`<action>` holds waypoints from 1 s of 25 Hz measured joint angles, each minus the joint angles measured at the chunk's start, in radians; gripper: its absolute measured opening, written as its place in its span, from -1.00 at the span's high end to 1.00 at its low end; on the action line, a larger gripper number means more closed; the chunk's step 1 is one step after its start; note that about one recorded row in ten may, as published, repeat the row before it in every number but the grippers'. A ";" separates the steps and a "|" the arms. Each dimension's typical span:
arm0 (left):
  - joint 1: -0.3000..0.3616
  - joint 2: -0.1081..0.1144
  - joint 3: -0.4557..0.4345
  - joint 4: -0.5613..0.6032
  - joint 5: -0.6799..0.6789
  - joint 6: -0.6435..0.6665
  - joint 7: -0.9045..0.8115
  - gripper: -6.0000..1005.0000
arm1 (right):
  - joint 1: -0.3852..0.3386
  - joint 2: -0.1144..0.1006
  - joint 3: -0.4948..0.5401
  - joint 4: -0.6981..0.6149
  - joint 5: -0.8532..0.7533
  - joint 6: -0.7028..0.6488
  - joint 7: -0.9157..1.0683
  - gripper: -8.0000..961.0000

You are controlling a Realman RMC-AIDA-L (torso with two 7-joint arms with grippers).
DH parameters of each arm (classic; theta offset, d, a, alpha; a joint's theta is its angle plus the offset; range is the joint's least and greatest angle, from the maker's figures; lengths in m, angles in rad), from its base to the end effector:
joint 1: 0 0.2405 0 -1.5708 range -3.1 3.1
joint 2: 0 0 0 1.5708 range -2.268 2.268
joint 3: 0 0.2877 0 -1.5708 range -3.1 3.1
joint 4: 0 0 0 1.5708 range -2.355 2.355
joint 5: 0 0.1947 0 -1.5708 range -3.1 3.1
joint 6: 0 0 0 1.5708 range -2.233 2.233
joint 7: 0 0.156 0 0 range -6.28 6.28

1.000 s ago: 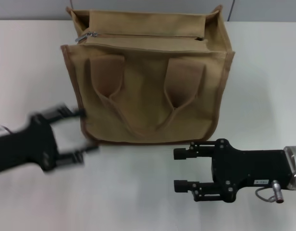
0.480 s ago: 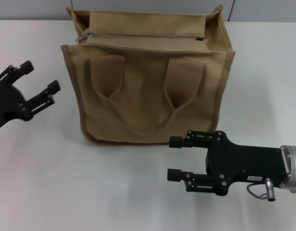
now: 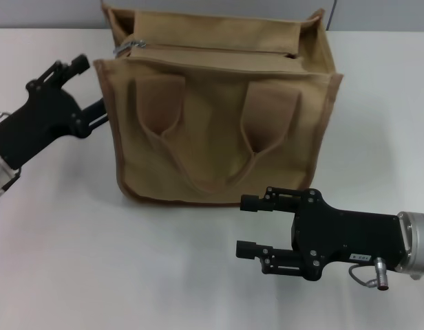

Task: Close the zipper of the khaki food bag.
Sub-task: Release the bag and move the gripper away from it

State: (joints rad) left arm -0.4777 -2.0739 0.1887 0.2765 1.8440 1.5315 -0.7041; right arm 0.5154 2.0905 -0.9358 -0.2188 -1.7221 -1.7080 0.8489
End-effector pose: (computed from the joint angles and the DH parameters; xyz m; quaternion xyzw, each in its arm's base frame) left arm -0.3080 0.3285 -0.0092 -0.8318 -0.1447 -0.3725 0.3851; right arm 0.2490 0.2590 -0.0880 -0.9231 0.1009 0.3704 0.0250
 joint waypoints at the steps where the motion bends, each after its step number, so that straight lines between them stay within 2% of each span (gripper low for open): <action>1: 0.000 0.000 0.000 0.000 0.000 0.000 0.000 -0.66 | 0.000 0.000 0.000 0.000 0.000 0.000 0.000 -0.40; 5: -0.004 -0.002 -0.001 -0.063 -0.095 -0.004 0.066 -0.66 | 0.000 0.000 0.000 0.009 0.000 0.009 0.000 -0.40; 14: 0.015 -0.002 0.002 -0.081 -0.133 0.071 0.070 -0.63 | -0.004 0.000 0.000 0.016 0.009 0.016 -0.009 -0.40; 19: 0.022 0.000 0.043 -0.074 -0.133 0.077 0.084 -0.59 | 0.001 0.000 0.000 0.036 0.021 0.018 -0.030 -0.40; 25: 0.015 0.000 0.046 -0.080 -0.137 0.055 0.078 -0.38 | 0.002 0.000 0.000 0.037 0.023 0.011 -0.030 -0.40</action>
State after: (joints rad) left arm -0.4630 -2.0739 0.2350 0.1966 1.7070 1.5863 -0.6265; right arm 0.5169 2.0908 -0.9357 -0.1816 -1.6993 -1.6969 0.8187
